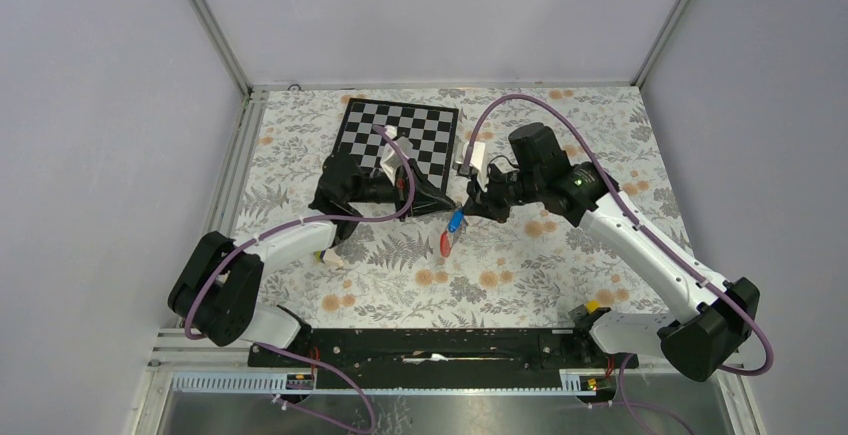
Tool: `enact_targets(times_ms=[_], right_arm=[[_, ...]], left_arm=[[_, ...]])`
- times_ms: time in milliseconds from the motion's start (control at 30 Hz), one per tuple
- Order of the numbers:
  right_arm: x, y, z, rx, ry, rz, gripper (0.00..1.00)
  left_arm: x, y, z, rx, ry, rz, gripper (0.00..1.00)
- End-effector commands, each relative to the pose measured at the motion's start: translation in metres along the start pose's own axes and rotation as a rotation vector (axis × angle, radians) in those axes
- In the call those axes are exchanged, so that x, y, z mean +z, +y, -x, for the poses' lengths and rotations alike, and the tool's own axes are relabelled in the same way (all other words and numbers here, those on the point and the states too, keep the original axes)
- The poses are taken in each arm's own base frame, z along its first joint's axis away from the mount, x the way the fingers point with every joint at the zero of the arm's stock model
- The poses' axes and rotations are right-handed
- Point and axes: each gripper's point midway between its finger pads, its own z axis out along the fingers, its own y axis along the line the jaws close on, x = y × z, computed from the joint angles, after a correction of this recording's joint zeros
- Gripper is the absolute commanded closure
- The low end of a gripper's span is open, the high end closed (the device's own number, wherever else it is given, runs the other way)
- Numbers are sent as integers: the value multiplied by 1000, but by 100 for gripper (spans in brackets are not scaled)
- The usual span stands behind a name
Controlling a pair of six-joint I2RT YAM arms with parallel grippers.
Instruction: Put the keys on the keyring
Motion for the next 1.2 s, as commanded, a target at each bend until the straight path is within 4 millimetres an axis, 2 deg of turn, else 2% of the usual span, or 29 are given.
enact_targets(times_ms=[0,100,333,367,500,633,800,1167], right_arm=[[-2,-2,8,-31,-46,-11,97],[1,-3,4,-21,-39,-14,100],[5,-8,1,10,-32,-39,100],[5,-8,1,14,-32,-38,97],[-1,-12,7,2,-43,-71,74],[-12,-19,15,-19,-57,-127,66],[-22,-18,28,-20,-94,-120,65],[-12,4,33,2,-120,37,66]], left_arm=[[1,-4,21,69,-59,0,100],[1,1,25,56,-80,29,100],[2,11,27,36,-93,71,100],[2,11,26,35,-89,72,100],[1,10,18,43,-65,61,100],[0,6,9,51,-37,34,100],[-1,4,3,62,-14,15,100],[-1,2,0,73,4,6,100]])
